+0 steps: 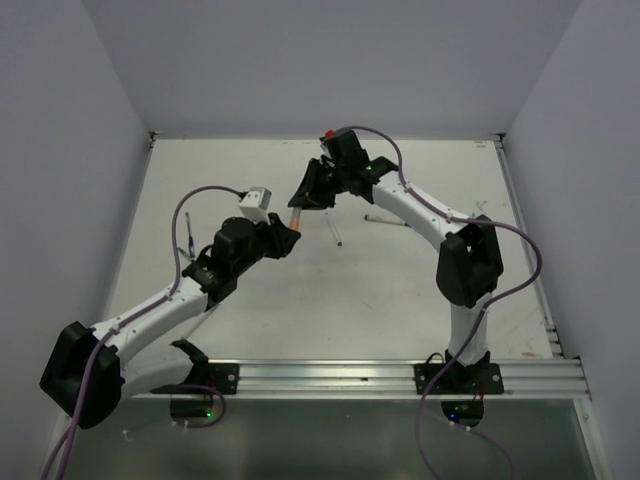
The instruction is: Open the pen caps
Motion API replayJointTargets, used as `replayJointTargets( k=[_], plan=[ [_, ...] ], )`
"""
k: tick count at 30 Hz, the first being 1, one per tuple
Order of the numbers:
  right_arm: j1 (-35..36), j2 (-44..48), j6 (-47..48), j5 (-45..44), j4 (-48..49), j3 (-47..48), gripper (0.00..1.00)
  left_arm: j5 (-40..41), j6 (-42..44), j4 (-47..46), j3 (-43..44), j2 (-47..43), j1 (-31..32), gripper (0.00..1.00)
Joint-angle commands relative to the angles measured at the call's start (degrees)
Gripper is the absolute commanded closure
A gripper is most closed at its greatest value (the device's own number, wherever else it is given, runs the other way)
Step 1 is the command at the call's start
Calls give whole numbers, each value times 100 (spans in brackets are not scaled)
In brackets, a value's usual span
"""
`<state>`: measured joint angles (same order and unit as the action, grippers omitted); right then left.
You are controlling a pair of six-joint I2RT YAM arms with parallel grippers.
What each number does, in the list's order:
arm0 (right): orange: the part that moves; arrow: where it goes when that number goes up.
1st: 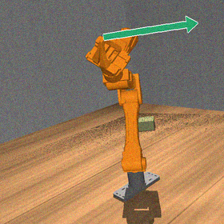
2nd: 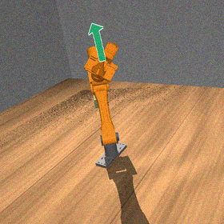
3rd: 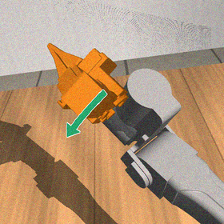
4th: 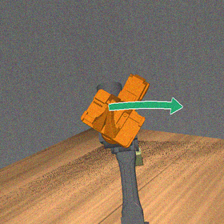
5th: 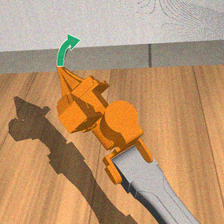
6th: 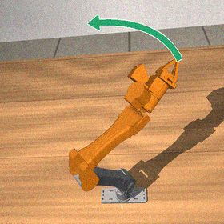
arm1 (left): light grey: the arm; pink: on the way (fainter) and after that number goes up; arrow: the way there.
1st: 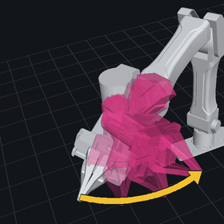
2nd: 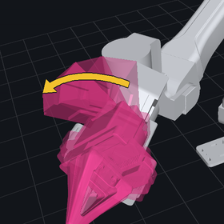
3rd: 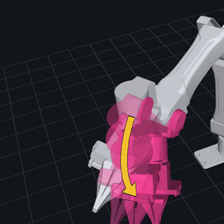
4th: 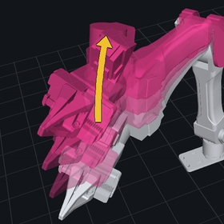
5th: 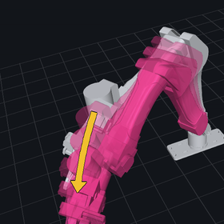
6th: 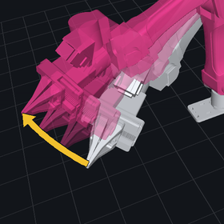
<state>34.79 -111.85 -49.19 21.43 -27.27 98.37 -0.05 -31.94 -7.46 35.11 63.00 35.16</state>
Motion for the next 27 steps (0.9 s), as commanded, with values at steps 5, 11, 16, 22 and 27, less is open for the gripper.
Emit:
replayJointTargets(
  k=[5,11,16,22,27],
  plan=[
    [-965,-275,699,-1791,942,903,100,-1171,91,502,-444,-270,193,100],
    [-1105,-399,1060,-1449,1505,948,100,-1824,-5,218,-516,-912,193,100],
    [-1105,-198,1165,-1238,1224,570,100,-506,215,1808,223,-500,176,100],
    [-1105,76,1832,-746,488,-186,100,1507,-408,2688,874,124,123,100],
    [-1105,-82,2615,-597,-498,-248,100,1720,-611,2724,945,449,-411,100]
  ],
)
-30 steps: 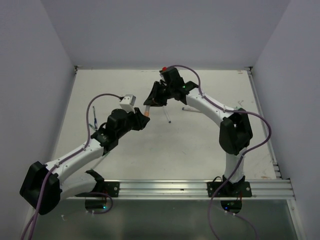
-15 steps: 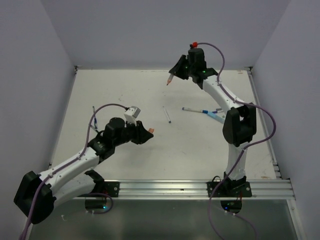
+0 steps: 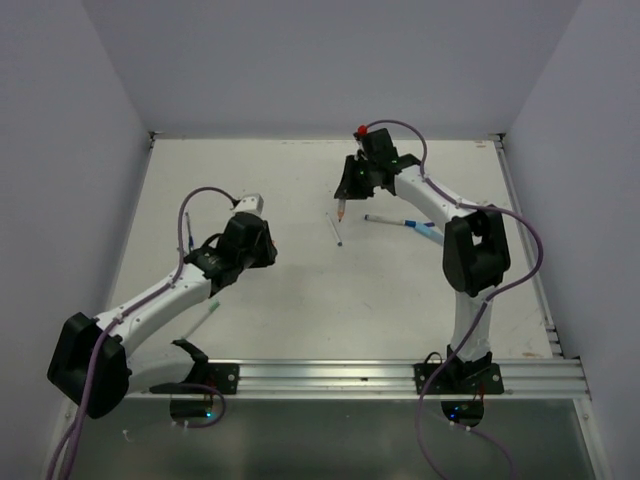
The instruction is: Open the pen caps
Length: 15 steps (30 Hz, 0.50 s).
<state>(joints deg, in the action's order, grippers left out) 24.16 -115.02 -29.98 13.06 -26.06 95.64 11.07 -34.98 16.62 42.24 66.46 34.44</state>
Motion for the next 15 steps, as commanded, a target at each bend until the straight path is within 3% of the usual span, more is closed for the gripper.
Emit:
replayJointTargets(
  k=[1,6,15],
  plan=[
    [-43,209,834,267,-645,-1,100,563,-316,263,206,104,-463,100],
    [-43,-134,1187,478,-936,17,100,483,-158,289,337,411,-1201,100],
    [-43,-626,1494,460,-866,34,100,536,26,210,610,1342,-1378,100]
  ],
)
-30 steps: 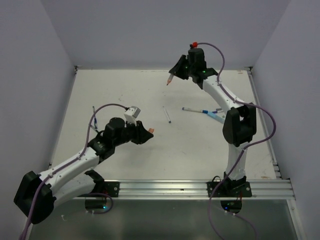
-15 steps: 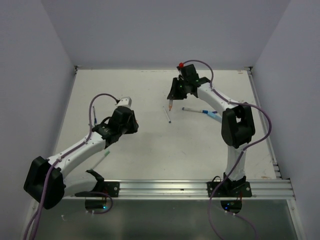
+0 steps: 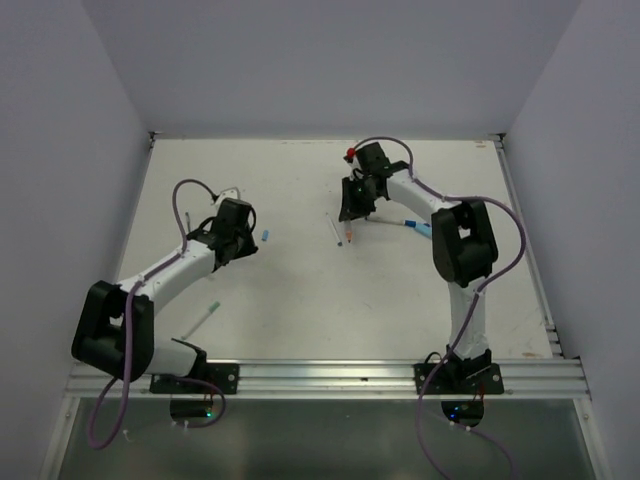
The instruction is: Open the pen caps
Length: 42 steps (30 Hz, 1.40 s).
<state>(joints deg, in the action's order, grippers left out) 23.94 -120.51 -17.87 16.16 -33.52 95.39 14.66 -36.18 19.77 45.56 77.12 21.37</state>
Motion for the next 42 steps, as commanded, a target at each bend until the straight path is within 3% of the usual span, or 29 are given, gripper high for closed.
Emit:
replayJointTargets(
  k=[1,10,21,33,42],
  plan=[
    [-21,-113,388,150,-129,93,100,169,190,-157,365,364,-71,100],
    [-21,-605,407,352,-129,471,100,415,542,-175,910,1146,-141,100],
    [-21,-606,328,396,73,199,90,328,858,-596,1166,1912,-396,97],
    [-21,-456,205,467,267,-135,74,55,727,-729,1148,2140,-423,71],
    [-21,-307,65,432,337,-197,54,20,648,-834,937,2061,-484,51]
  ],
)
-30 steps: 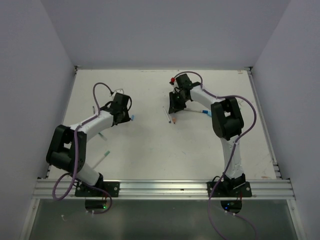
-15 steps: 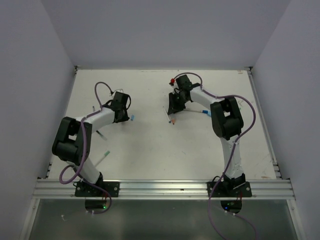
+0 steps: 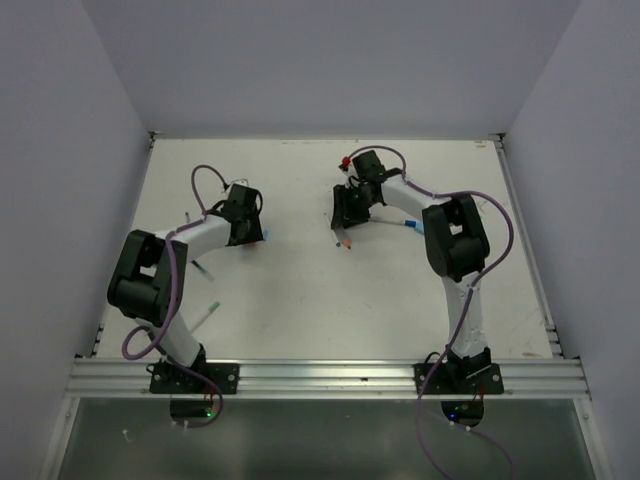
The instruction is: Open the pen caps
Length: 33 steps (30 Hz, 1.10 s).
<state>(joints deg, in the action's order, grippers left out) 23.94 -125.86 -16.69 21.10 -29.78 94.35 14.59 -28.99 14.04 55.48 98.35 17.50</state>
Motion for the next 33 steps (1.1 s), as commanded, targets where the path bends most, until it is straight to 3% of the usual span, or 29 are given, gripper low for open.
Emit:
replayJointTargets(
  k=[1,7,14,18,19,23,33],
  plan=[
    [-21,299,-63,-62,-28,-118,53,35,-89,-270,-81,-87,-106,47],
    [-21,1062,-273,-474,104,-364,49,-96,-159,-297,-258,-570,-115,39],
    [-293,1687,-861,-1582,-63,-689,43,-254,-89,134,-196,-1554,-115,30],
    [-461,1889,-1740,-2572,-229,-909,32,-536,8,274,-82,-1915,-115,28],
    [-470,1890,-1950,-2811,-334,-866,25,-641,25,309,-73,-2029,-115,27],
    [-496,1846,-2907,-3340,-836,-681,21,-1071,-71,179,-213,-2354,-97,27],
    [-487,1504,-5115,-4008,-1829,-128,21,-1424,-133,-16,-512,-2610,157,27]
  ],
)
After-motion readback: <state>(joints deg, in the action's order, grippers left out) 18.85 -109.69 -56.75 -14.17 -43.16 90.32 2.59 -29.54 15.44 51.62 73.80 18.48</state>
